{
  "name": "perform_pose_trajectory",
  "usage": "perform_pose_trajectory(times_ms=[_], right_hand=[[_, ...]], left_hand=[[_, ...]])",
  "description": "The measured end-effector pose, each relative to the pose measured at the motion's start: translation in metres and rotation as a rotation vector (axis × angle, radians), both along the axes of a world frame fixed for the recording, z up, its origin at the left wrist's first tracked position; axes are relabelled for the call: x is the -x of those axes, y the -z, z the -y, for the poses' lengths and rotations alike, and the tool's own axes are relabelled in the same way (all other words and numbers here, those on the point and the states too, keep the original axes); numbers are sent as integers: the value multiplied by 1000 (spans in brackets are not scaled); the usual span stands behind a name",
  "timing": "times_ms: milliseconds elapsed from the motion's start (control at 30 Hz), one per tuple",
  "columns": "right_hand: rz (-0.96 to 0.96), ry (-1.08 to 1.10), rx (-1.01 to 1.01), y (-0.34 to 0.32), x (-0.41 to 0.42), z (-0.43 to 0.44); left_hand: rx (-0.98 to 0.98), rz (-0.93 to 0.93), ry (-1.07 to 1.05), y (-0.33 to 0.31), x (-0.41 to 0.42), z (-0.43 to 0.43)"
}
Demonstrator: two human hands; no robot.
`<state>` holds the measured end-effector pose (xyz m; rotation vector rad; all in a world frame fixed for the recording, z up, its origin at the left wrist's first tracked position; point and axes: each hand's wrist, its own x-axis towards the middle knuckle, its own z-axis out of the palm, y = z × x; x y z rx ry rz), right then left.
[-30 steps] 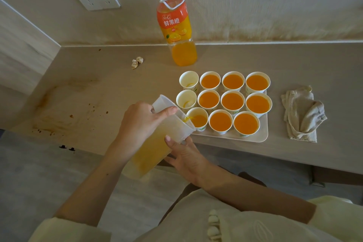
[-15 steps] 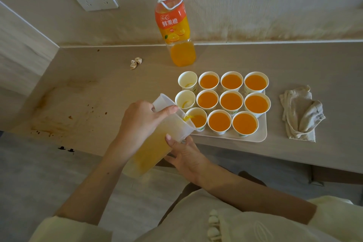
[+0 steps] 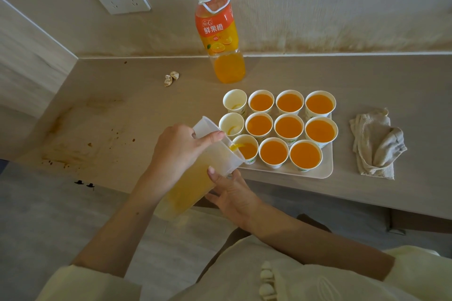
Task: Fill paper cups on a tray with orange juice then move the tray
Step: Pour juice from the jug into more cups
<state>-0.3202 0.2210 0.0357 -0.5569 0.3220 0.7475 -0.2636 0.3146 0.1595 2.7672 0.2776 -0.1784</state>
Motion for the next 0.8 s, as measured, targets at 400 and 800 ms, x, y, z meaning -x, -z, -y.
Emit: perform_pose_trajectory(times_ms=[400,800], right_hand=[[1,1,-2,-2,-1,4],[-4,2,-17,-2,0,5]], left_hand=[[-23,-8,11,1,-3,3],[-11,-2,19,3,-3,1]])
